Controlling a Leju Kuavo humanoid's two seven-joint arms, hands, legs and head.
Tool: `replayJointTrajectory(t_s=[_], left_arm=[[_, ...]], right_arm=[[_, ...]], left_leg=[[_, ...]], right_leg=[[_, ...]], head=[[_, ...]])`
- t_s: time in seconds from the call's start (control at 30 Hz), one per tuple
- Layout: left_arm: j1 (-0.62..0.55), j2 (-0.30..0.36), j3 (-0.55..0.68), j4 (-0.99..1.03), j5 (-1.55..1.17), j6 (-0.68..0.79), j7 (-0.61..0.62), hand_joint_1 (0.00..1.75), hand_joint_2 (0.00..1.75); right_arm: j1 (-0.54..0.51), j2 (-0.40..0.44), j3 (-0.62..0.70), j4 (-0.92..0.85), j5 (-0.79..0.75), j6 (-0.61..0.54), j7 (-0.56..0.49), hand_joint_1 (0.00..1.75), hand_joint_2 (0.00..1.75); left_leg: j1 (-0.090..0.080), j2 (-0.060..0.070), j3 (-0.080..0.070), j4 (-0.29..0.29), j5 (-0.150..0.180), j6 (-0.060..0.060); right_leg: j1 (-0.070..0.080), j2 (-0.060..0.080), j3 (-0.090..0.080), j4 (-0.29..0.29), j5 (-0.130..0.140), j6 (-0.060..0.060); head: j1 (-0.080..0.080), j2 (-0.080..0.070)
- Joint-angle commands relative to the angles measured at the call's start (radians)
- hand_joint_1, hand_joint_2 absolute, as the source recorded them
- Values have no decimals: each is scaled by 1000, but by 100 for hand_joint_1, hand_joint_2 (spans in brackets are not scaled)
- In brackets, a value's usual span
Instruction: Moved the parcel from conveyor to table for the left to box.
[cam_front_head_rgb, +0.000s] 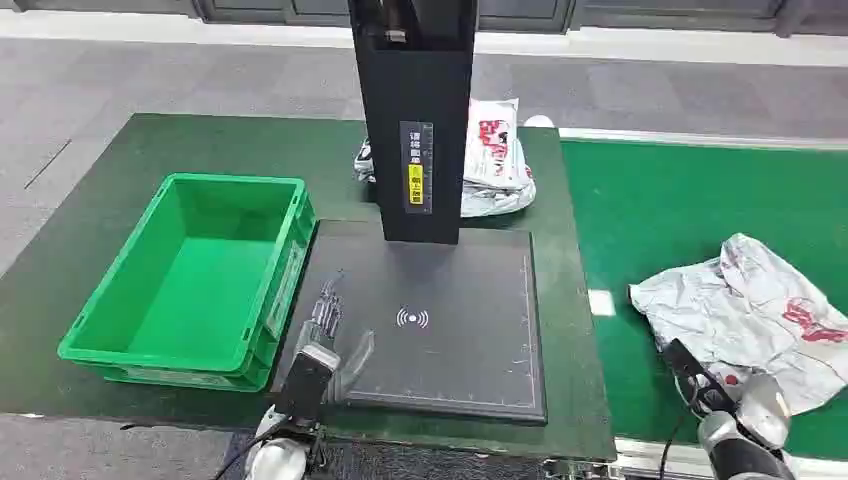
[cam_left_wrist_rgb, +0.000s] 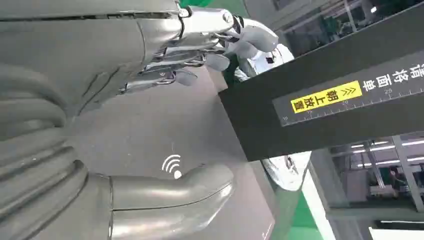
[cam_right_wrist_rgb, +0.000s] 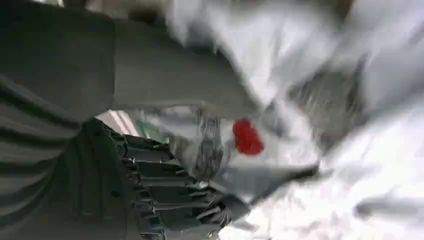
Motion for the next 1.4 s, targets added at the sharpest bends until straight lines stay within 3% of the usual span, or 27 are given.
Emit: replayJointTrajectory(t_s=[0.03, 0.1, 0.13, 0.23, 0.5, 0.67, 0.77, 0.87, 0.93, 0.97, 1.0, 1.07, 1.1, 1.2, 1.3, 1.4], left_arm=[[-34, 33, -22, 81, 13, -3, 0, 0, 175], [-34, 33, -22, 81, 13, -3, 0, 0, 175], [-34, 33, -22, 81, 13, -3, 0, 0, 175], [-34, 33, -22, 81, 13, -3, 0, 0, 175], [-36, 34, -24, 85, 13, -4, -1, 0, 175], [-33, 48, -18, 100, 31, 12, -27, 0, 175], [-29, 56, -12, 107, 42, 24, -45, 0, 175], [-32, 50, -6, 127, 47, 32, -69, 0, 175], [-36, 44, -2, 136, 45, 34, -78, 0, 175], [-40, 37, 10, 138, 34, 36, -91, 0, 175], [-41, 34, 15, 137, 29, 32, -93, 0, 175], [-40, 30, 23, 135, 22, 26, -94, 0, 175], [-38, 28, 26, 133, 19, 24, -93, 0, 175], [-29, 24, 38, 119, 13, 21, -94, 0, 175], [-19, 19, 50, 105, 6, 20, -92, 0, 175], [-16, 19, 51, 100, 4, 20, -91, 0, 175]], right_arm=[[-3, 49, -29, 95, -88, 21, -103, 175, 175], [-3, 49, -29, 95, -88, 21, -103, 175, 175], [-3, 49, -29, 95, -88, 21, -103, 175, 175], [-3, 49, -29, 95, -88, 21, -103, 175, 175], [-4, 52, -50, 91, -112, 21, -123, 175, 175], [-37, 101, -354, 58, -492, 52, -358, 175, 175], [-65, 113, -563, 47, -798, 198, -528, 175, 175], [-84, 124, -742, 48, -1084, 392, -588, 175, 175], [-87, 137, -793, 37, -1209, 480, -599, 175, 175], [-106, 205, -765, -89, -1382, 744, -715, 175, 175], [-100, 261, -703, -213, -1486, 754, -651, 175, 175], [-33, 337, -516, -471, -1718, 691, -534, 175, 175], [17, 339, -383, -578, -1837, 641, -517, 175, 175], [96, 315, -151, -763, -2004, 555, -530, 175, 175], [135, 313, -29, -880, -2019, 508, -555, 175, 175], [145, 325, 32, -929, -2003, 495, -561, 175, 175]], left_leg=[[1, -1, 0, -1, 2, 0], [1, 5, 1, 0, 1, 0], [2, 8, -6, 0, 1, -1], [2, 4, -9, -3, 4, -1], [3, 8, 5, 1, 0, -1], [3, 7, 3, -1, 1, -2], [3, 9, 0, -1, 2, -2], [3, 10, -6, 1, 0, -2], [2, 9, -9, -2, 3, -2], [3, 8, -9, -1, 2, -2], [3, 8, -10, -2, 2, -2], [1, 12, -11, 0, 2, -1], [1, 11, -11, -1, 4, -1], [2, 1, -9, 0, 7, -2], [1, -3, -10, 0, 8, -2], [2, 4, -12, 0, 7, -2]], right_leg=[[1, 2, 0, -2, 3, -1], [3, 7, 1, -2, 4, -2], [3, 8, 1, -2, 6, -3], [3, 6, -1, -6, 8, -3], [4, 7, 3, -2, 4, -3], [4, 7, 1, -3, 6, -3], [4, 10, 0, -3, 7, -3], [4, 9, 1, -1, 5, -3], [3, 10, -3, -3, 8, -3], [3, 8, -2, -3, 7, -4], [3, 9, -3, -3, 7, -4], [1, 12, -8, 0, 7, -4], [1, 12, -8, 0, 7, -4], [2, 4, -10, 0, 8, -4], [1, 0, -11, 1, 7, -3], [0, 7, -13, 1, 9, -3]], head=[[0, 0], [0, 0], [0, 0], [0, 0], [0, 0], [0, 0], [0, 0], [0, 0], [0, 0], [0, 0], [0, 0], [0, 0], [0, 0], [0, 0], [0, 0], [0, 0]])
